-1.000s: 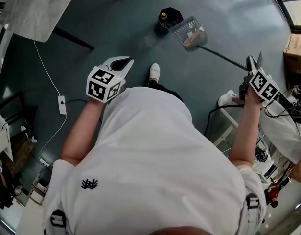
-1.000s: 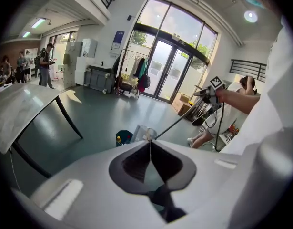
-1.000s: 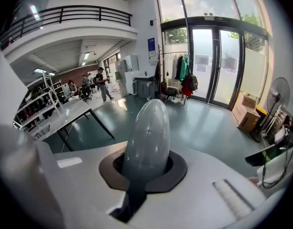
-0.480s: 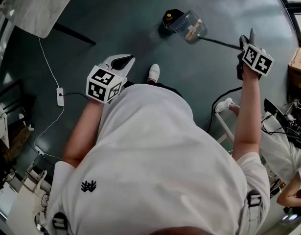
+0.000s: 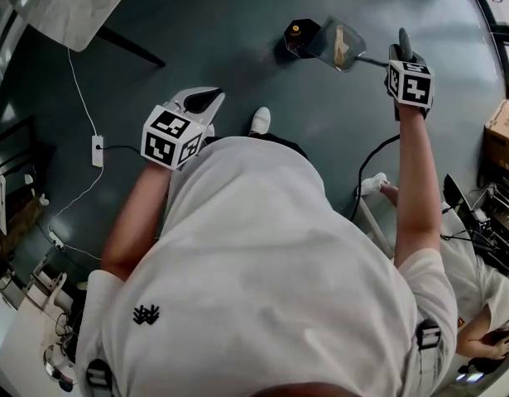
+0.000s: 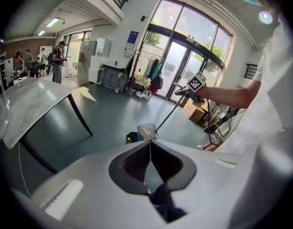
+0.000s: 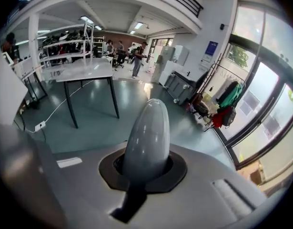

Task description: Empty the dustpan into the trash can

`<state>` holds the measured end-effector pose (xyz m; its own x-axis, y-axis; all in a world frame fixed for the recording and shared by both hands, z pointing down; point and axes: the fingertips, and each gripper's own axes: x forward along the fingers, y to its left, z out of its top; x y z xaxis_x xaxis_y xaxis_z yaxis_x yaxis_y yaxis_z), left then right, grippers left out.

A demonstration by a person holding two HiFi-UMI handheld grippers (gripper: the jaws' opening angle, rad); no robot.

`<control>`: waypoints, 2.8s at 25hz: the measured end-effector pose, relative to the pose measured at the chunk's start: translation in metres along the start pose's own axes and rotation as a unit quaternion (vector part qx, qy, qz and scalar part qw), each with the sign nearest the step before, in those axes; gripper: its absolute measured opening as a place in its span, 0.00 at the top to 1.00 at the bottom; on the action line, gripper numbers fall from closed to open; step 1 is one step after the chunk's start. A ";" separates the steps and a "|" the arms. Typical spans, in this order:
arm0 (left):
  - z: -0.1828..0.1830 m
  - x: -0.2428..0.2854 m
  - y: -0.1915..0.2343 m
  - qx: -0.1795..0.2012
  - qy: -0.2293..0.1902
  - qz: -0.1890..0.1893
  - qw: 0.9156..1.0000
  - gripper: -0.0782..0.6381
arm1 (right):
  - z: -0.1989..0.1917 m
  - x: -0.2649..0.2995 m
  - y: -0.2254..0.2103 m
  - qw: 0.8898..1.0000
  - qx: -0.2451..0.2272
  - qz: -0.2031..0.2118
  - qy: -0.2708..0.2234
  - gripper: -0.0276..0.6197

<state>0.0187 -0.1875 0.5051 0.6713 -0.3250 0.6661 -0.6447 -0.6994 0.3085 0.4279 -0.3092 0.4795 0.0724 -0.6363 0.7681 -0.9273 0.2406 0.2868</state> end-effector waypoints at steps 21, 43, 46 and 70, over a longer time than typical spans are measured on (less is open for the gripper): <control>-0.015 -0.021 0.033 -0.019 -0.007 0.008 1.000 0.81 | 0.011 0.009 0.185 0.905 -0.422 0.046 -0.021 0.95; -0.038 -0.048 0.044 -0.012 -0.006 -0.007 1.000 0.81 | -0.011 -0.009 0.211 0.878 -0.478 0.006 -0.022 0.95; -0.041 -0.051 0.047 -0.009 -0.006 -0.009 1.000 0.81 | -0.005 -0.012 0.194 0.896 -0.444 -0.012 -0.018 0.95; -0.062 -0.074 0.030 0.095 0.013 -0.096 0.991 0.81 | -0.142 -0.181 0.101 0.981 0.136 -0.134 0.025 0.95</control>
<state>-0.0734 -0.1447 0.5072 0.7638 -0.1595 0.6254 -0.4235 -0.8550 0.2993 0.3729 -0.0654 0.4507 0.3382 -0.6121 0.7148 -0.9359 -0.1395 0.3235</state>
